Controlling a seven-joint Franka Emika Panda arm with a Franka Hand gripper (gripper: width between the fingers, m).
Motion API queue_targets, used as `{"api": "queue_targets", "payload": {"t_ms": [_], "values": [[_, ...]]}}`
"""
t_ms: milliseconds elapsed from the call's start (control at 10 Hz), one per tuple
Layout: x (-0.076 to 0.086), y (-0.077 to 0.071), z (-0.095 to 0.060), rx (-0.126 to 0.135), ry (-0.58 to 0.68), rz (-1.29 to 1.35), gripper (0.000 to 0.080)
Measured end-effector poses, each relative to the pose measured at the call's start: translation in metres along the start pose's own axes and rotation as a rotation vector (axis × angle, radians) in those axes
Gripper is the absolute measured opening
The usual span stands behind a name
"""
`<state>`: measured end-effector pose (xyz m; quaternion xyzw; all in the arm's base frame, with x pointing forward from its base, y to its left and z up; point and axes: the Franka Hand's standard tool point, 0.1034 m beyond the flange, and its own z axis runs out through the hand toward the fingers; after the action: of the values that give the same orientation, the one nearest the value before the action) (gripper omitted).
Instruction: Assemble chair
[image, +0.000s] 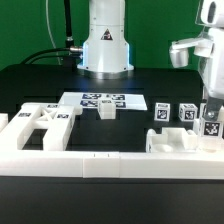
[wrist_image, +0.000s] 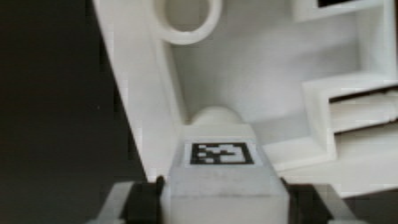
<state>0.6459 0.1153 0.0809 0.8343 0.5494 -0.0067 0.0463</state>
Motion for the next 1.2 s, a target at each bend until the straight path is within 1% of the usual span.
{"api": "queue_targets", "payload": {"t_ms": [100, 400, 600, 900, 1000, 1100, 1200], "values": [[0.0000, -0.0010, 0.0002, 0.007, 0.004, 0.137, 0.0289], [0.0006, -0.0031, 0.0002, 0.007, 0.007, 0.351, 0.0291], [0.0012, -0.0039, 0.0003, 0.009, 0.006, 0.443, 0.0291], [0.0034, -0.0058, 0.0004, 0.038, 0.021, 0.820, 0.0291], [0.0039, -0.0062, 0.0007, 0.056, 0.028, 0.959, 0.0291], [0.0051, -0.0058, 0.0010, 0.061, 0.038, 1.062, 0.0291], [0.0065, -0.0057, 0.0008, 0.059, 0.043, 1.128, 0.0291]]}}
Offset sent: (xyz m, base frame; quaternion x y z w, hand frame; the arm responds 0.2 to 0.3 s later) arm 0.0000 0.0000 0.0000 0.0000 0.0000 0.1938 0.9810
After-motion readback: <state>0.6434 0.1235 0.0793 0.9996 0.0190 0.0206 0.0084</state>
